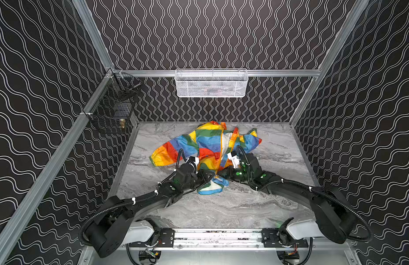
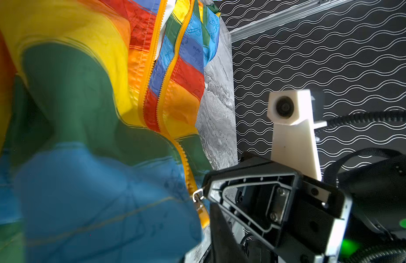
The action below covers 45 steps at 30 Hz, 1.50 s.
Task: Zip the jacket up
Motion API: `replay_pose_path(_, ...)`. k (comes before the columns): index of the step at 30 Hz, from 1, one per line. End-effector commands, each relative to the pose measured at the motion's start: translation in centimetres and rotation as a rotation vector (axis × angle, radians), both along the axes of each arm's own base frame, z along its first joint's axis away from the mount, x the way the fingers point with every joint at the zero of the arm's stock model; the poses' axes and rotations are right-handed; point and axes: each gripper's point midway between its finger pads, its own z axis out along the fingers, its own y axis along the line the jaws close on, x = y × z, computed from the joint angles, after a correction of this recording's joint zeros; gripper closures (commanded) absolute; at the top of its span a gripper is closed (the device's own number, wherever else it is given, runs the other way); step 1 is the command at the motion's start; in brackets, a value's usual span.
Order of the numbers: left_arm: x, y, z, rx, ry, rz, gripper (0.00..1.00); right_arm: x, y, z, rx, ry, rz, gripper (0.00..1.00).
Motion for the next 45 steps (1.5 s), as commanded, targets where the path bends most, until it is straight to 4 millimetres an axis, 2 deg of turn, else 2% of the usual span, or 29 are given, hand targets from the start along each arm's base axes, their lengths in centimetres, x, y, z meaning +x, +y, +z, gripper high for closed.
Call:
replay_pose_path(1, 0.2, -0.3, 0.8, -0.038, -0.018, -0.003, 0.85, 0.3, 0.2, 0.8, 0.026, -0.032, -0.008, 1.00)
replay_pose_path(5, 0.2, -0.5, 0.7, -0.042, -0.015, -0.009, 1.00, 0.3, 0.0, 0.7, 0.018, -0.033, -0.012, 1.00)
replay_pose_path(22, -0.8, -0.5, 0.0, 0.013, 0.015, -0.065, 1.00, 1.6, 0.0, 0.5, -0.022, -0.051, -0.042, 1.00)
replay_pose_path(31, -1.0, -0.4, 0.3, 0.012, 0.007, -0.072, 1.00, 2.2, -0.2, 0.1, -0.055, -0.055, -0.059, 1.00)
replay_pose_path(38, -0.9, -0.3, 1.2, 0.039, -0.021, -0.078, 1.00, 0.9, 0.6, 0.1, -0.015, -0.064, 0.025, 1.00)
replay_pose_path(45, -0.8, -0.4, 1.7, 0.050, -0.043, -0.110, 1.00, -0.2, 0.2, 0.4, -0.003, -0.102, 0.058, 1.00)
